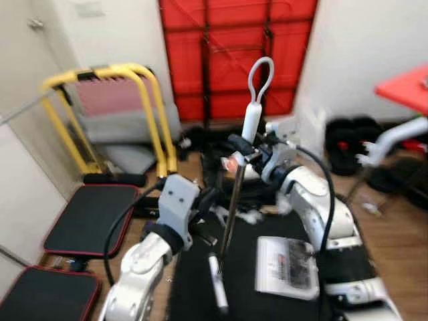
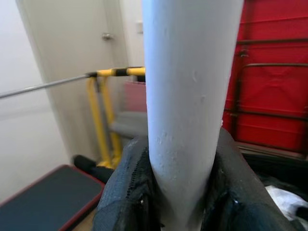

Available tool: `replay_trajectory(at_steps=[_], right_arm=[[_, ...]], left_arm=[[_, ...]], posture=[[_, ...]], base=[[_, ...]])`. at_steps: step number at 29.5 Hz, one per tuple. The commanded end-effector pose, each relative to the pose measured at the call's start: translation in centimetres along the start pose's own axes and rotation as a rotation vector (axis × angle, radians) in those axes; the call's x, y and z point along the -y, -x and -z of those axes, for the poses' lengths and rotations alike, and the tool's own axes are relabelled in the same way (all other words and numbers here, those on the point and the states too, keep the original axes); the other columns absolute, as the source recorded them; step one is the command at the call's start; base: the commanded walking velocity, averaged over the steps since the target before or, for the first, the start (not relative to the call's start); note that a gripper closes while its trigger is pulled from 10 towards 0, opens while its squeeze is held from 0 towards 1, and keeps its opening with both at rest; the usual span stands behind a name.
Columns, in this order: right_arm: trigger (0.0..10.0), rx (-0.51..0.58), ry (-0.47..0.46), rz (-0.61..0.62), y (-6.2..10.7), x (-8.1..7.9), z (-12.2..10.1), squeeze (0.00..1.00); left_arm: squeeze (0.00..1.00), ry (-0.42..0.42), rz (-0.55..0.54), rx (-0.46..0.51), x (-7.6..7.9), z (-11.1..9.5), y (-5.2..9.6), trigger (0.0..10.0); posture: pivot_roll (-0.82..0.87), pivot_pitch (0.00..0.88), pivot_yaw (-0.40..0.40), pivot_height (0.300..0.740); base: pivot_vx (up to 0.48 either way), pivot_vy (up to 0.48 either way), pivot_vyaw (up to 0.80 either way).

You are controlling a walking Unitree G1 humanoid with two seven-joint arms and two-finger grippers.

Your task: Sweep floor

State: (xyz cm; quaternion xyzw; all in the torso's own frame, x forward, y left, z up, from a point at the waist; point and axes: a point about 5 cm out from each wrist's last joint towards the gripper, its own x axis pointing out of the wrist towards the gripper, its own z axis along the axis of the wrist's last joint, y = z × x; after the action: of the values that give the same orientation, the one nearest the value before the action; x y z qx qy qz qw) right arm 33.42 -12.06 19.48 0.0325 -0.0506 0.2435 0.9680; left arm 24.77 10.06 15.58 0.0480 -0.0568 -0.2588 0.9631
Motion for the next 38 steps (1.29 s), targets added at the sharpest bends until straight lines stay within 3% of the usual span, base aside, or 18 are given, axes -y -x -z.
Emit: replay_trajectory(at_steps=[1, 7, 23, 31, 34, 38], right_arm=[[10.0, 0.036, 0.029, -0.014, -0.1, -0.3, -0.8, 0.0], [10.0, 0.029, 0.043, -0.02, -0.1, -0.4, -0.7, 0.0], [10.0, 0.008, 0.079, -0.017, 0.1, -0.6, -0.2, 0.0], [10.0, 0.006, 0.036, -0.003, 0.2, -0.5, 0.0, 0.0], [10.0, -0.003, -0.013, -0.007, 0.4, -0.1, -0.1, 0.0], [10.0, -0.042, 0.031, 0.031, 0.4, 0.6, 0.4, 0.0]], left_arm=[[0.0, 0.012, -0.073, -0.043, -0.6, 0.8, 0.2, 10.0], [0.0, 0.01, -0.088, -0.043, -0.6, 0.8, 0.2, 10.0], [0.0, -0.003, -0.078, -0.038, -0.4, 0.7, 0.3, 10.0], [0.0, -0.034, -0.1, -0.02, -0.6, 0.4, 0.4, 10.0], [0.0, -0.035, -0.111, -0.009, -0.8, 0.2, 0.7, 10.0], [0.0, -0.029, -0.129, -0.01, -1.2, 0.2, 0.9, 10.0]], posture=[[-0.1, 0.0, -0.055, 0.74], [-0.1, 0.0, -0.059, 0.74], [-0.1, 0.0, -0.057, 0.74], [-0.1, 0.0, -0.058, 0.74], [-0.11, 0.0, -0.055, 0.74], [-0.11, 0.0, -0.055, 0.74]], base=[[0.0, 0.48, 0.0], [0.0, 0.459, 0.0], [0.0, 0.0, 0.0], [0.0, 0.0, 0.0], [0.172, 0.0, 0.0], [0.324, 0.0, 0.78]])
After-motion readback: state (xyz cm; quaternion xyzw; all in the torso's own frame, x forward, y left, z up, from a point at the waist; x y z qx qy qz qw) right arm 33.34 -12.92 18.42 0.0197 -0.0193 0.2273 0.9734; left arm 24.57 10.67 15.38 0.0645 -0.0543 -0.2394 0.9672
